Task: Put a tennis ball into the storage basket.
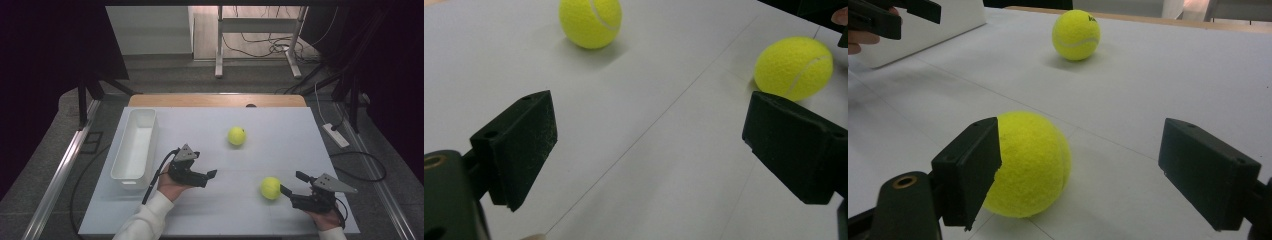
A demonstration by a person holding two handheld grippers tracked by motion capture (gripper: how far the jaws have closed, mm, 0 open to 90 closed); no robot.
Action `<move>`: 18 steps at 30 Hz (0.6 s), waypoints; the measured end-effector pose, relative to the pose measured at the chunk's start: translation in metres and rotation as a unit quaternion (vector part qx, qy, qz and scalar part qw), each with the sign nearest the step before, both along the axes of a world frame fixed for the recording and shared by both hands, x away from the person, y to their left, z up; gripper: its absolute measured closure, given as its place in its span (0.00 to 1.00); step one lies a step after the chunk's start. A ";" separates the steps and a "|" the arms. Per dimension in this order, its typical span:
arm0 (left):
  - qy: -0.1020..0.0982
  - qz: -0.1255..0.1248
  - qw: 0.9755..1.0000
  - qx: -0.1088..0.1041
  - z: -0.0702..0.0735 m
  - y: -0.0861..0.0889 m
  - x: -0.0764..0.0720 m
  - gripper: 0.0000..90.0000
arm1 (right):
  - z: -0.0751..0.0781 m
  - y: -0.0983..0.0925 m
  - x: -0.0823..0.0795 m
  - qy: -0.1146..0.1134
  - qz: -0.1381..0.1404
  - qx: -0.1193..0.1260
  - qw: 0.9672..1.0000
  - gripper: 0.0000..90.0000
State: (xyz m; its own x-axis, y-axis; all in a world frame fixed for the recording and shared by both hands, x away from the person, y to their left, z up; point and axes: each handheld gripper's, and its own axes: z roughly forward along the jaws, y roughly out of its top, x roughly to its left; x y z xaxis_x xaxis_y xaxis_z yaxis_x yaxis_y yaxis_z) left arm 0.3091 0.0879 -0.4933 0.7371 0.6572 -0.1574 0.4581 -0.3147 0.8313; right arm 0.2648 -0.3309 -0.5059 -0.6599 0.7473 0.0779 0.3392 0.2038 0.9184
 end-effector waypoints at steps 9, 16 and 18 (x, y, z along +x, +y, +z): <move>0.004 0.004 1.000 0.004 -0.002 -0.005 0.009 0.09 | 0.000 0.001 0.000 0.002 0.001 -0.002 1.000 0.19; 0.003 0.011 1.000 0.006 -0.002 -0.007 0.014 0.09 | -0.001 0.000 0.000 0.002 0.001 -0.001 1.000 0.19; 0.003 0.013 1.000 0.008 -0.002 -0.007 0.015 0.09 | -0.001 0.000 0.000 0.002 0.001 -0.001 1.000 0.19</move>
State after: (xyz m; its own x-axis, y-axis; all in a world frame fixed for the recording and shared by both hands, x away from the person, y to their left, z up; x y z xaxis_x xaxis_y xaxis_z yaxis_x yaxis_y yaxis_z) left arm 0.3243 0.0806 -0.4954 0.7184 0.6790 -0.1513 0.4721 -0.3160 0.8230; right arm 0.2652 -0.3305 -0.5065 -0.6616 0.7457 0.0793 0.3432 0.2070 0.9162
